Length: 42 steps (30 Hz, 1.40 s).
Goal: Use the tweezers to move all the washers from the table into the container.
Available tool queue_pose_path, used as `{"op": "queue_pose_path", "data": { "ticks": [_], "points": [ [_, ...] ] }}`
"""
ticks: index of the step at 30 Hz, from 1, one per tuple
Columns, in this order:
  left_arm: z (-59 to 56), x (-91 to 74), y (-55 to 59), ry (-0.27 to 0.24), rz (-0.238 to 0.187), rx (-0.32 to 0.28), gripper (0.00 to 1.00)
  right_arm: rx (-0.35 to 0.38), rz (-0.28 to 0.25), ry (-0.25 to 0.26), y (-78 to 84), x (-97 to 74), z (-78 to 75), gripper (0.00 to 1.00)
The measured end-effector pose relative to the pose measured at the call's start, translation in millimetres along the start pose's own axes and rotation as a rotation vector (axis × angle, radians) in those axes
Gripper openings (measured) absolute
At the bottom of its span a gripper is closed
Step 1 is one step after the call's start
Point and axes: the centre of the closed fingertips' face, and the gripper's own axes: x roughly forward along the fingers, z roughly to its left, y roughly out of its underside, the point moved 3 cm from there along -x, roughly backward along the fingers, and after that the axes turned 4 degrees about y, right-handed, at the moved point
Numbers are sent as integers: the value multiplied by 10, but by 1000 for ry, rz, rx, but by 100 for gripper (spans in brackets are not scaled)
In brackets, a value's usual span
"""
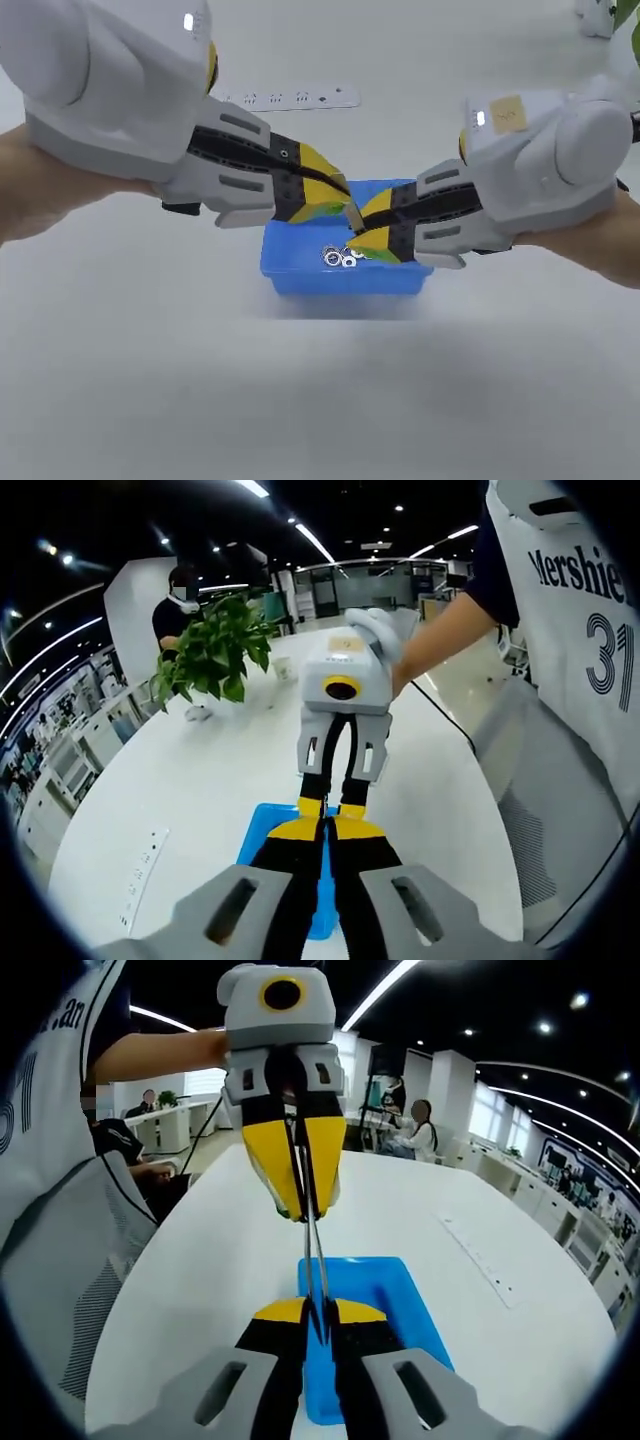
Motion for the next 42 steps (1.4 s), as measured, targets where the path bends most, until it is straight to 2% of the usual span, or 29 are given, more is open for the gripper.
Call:
{"op": "queue_pose_path", "data": {
  "ticks": [6, 10, 15, 21, 28, 30, 33, 36, 38, 40, 42],
  "points": [
    [-116, -34, 12, 10, 3, -6, 6, -10, 20, -18, -17, -67, 108, 9],
    [-230, -58, 115, 20, 36, -10, 6, -37, 55, -42, 3, -76, 211, 9],
    [-350, -79, 212, 28, 42, -32, 6, -69, 91, -82, 18, -57, 350, 9],
    [-420, -88, 314, 33, 52, -44, 6, -85, 113, -95, 31, -70, 406, 9],
    [-416, -33, 410, 31, 51, -52, 6, -85, 146, -92, 107, -61, 386, 8],
    [-412, -6, 478, 28, 53, -69, 6, -83, 151, -88, 127, -65, 380, 8],
    [-434, 58, 616, 29, 101, -60, 6, -74, 167, -97, 178, -60, 408, 8],
    [-446, 128, 684, 17, 99, -74, 6, -75, 196, -98, 269, -31, 431, 8],
    [-469, 195, 759, 11, 112, -83, 6, -64, 217, -101, 355, 4, 455, 8],
    [-501, 248, 820, 17, 119, -89, 6, -60, 248, -117, 449, 40, 507, 8],
    [-544, 309, 929, 36, 117, -123, 6, -67, 263, -129, 510, 70, 549, 8]
  ]
}}
